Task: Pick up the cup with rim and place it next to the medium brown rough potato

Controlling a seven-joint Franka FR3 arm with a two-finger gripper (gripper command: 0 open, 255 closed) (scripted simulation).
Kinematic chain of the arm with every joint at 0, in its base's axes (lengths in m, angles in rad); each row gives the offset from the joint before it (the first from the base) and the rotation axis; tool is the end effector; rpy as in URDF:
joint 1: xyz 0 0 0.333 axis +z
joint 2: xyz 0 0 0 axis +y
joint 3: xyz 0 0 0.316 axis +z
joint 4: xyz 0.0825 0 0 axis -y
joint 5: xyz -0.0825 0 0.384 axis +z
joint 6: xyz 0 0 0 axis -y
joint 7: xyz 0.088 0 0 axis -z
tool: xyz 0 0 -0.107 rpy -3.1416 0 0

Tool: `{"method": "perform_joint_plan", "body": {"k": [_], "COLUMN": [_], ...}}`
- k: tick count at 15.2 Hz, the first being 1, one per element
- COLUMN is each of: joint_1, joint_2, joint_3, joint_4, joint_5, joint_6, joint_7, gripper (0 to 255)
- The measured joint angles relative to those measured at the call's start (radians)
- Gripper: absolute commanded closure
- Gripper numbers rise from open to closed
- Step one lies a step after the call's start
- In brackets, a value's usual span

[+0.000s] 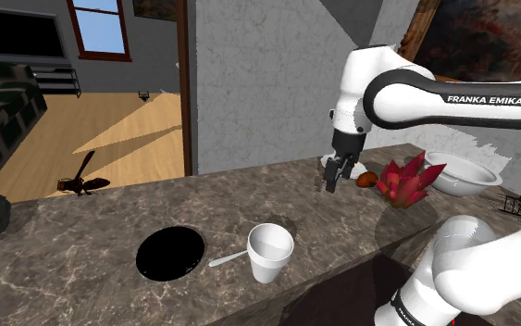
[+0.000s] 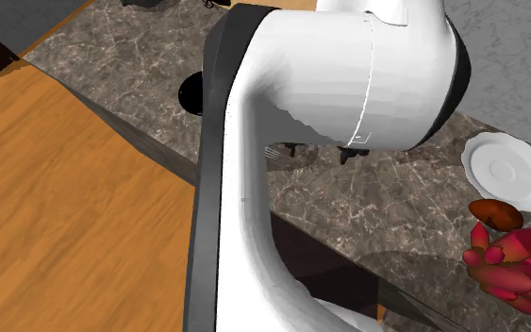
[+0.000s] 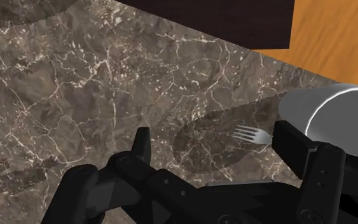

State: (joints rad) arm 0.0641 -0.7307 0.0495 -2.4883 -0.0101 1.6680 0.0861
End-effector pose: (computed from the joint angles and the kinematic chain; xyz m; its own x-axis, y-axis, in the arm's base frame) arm 0.3192 0.0375 0.5184 0.9962 0.0126 -0.0860 0.0170 -0.9986 0.0505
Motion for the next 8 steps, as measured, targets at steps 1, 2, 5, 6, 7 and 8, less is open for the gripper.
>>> {"method": "perform_joint_plan", "body": {"k": [1, 2, 5, 6, 7, 8], "joint_1": [0.010, 0.019, 0.047, 0.055, 0.067, 0.077], "joint_2": [0.015, 0.026, 0.077, 0.094, 0.115, 0.141], "joint_3": [0.012, 0.022, 0.051, 0.058, 0.072, 0.084], "joint_4": [-0.017, -0.027, -0.055, -0.066, -0.074, -0.075], "joint_5": [0.019, 0.035, 0.084, 0.098, 0.117, 0.134], "joint_6": [0.035, 0.059, 0.150, 0.184, 0.218, 0.250], "joint_7": [0.014, 0.025, 0.055, 0.060, 0.074, 0.084], "gripper": [0, 0, 0, 0, 0, 0]}}
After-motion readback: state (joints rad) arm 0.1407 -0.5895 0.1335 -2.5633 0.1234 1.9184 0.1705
